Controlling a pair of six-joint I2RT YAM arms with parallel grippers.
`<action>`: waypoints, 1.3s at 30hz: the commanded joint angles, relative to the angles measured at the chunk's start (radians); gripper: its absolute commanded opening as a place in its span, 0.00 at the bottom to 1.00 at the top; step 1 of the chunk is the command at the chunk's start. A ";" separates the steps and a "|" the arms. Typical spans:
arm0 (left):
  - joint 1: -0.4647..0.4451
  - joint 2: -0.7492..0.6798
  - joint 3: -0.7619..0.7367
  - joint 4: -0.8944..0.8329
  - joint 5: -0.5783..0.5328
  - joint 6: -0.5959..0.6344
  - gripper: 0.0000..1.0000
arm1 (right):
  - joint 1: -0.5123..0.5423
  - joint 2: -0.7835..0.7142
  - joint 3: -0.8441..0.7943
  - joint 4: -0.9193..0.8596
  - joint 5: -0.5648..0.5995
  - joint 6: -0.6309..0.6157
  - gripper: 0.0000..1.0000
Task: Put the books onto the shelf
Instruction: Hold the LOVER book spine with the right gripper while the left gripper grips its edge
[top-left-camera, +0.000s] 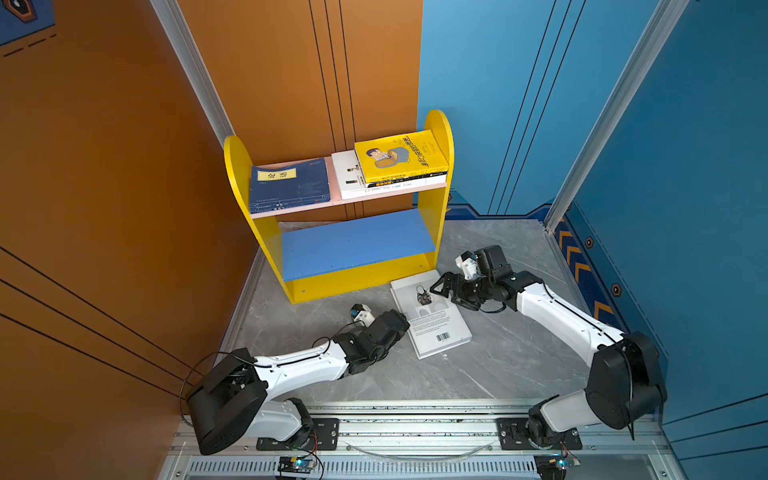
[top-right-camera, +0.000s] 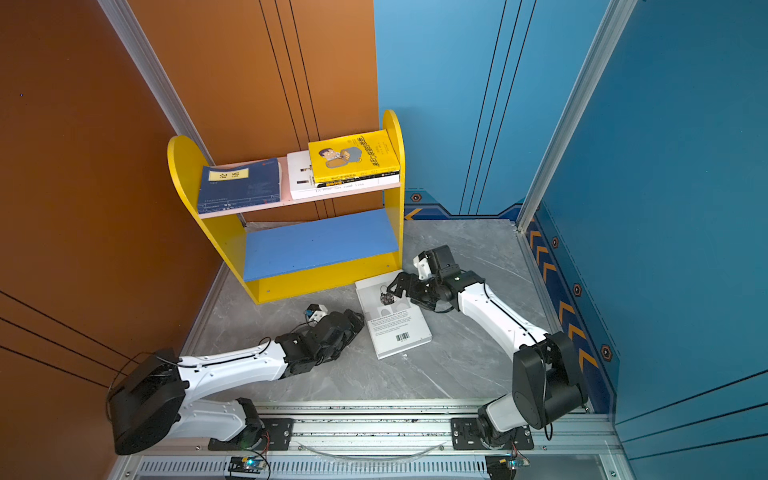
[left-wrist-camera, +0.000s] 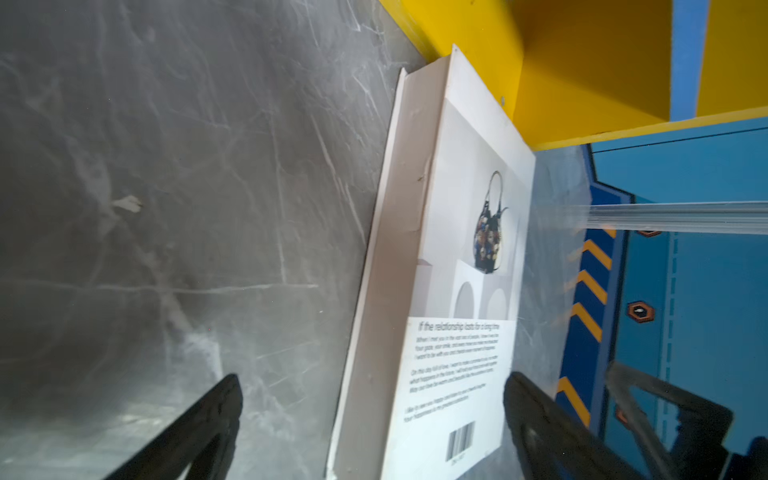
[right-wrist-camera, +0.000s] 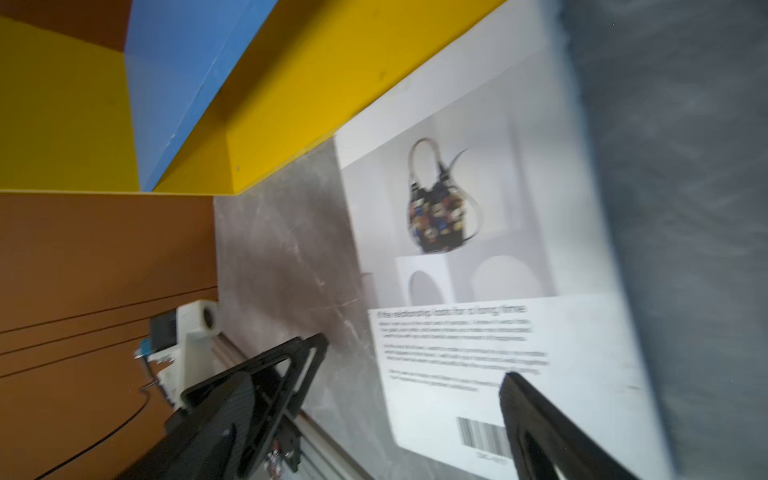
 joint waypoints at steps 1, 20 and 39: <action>0.007 0.018 0.072 -0.143 0.022 0.120 0.95 | -0.069 0.039 0.003 -0.124 0.099 -0.121 0.95; -0.017 0.260 0.347 -0.494 -0.016 0.178 0.75 | -0.146 0.116 -0.190 0.013 -0.014 -0.105 0.95; 0.000 0.407 0.392 -0.489 0.051 0.200 0.75 | -0.105 0.125 -0.203 0.044 -0.122 -0.092 0.94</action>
